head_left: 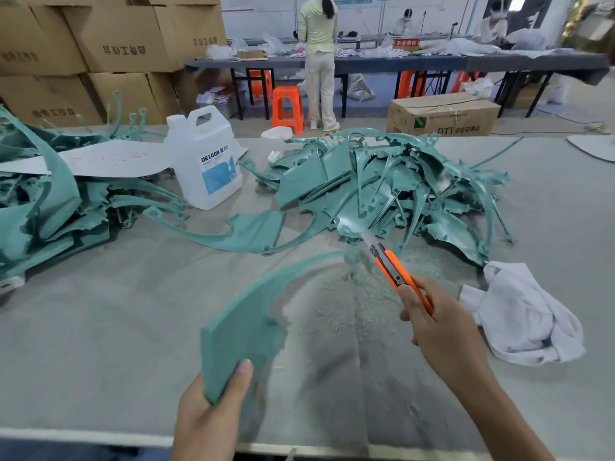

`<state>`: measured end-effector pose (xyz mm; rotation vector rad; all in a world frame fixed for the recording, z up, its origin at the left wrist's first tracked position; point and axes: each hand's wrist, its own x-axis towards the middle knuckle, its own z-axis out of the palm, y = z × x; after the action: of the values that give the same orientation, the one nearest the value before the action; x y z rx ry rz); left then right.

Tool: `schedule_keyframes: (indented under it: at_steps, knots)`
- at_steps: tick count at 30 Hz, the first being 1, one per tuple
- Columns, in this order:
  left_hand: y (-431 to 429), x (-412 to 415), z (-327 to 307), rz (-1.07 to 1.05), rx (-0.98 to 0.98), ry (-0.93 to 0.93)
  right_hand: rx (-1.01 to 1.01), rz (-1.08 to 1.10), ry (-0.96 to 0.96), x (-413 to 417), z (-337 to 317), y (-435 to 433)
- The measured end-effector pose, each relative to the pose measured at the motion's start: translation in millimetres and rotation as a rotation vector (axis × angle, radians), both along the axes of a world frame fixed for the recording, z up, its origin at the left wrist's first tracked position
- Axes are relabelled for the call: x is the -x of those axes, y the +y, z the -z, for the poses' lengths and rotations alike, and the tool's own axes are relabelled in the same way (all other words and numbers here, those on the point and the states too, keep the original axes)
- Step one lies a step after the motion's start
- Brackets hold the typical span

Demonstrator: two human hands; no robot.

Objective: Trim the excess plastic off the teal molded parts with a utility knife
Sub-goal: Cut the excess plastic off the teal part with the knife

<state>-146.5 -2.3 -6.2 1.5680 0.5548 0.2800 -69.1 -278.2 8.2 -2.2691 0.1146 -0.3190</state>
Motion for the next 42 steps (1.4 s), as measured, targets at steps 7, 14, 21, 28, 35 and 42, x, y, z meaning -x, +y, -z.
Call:
schedule_keyframes:
  at_steps: [7, 14, 21, 28, 35, 42]
  knots:
    - [7.0, -16.8, 27.9, -0.100, 0.010, 0.070, -0.294, 0.061, -0.093, 29.1, 15.0, 14.8]
    - [14.8, -31.6, 34.1, 0.092, -0.410, 0.129, -0.219, -0.045, -0.087, 43.1, 24.0, 30.9]
    - [2.3, -62.0, 20.9, 0.353, -1.030, 0.088, -0.077, -0.134, -0.045, 29.0, 34.1, 46.8]
    - [-18.9, -85.3, 43.6, 0.357, -1.238, 0.157, 0.133, -0.283, -0.011, 20.1, 27.0, 57.2]
    - [-16.9, -84.8, 47.8, 0.364, -1.260, 0.180, 0.338, -0.324, -0.035, 9.9, 29.4, 63.6]
    - [-16.3, -84.8, 52.0, 0.388, -1.213, 0.151, 0.468, -0.031, -0.227, -14.2, -3.8, 30.8]
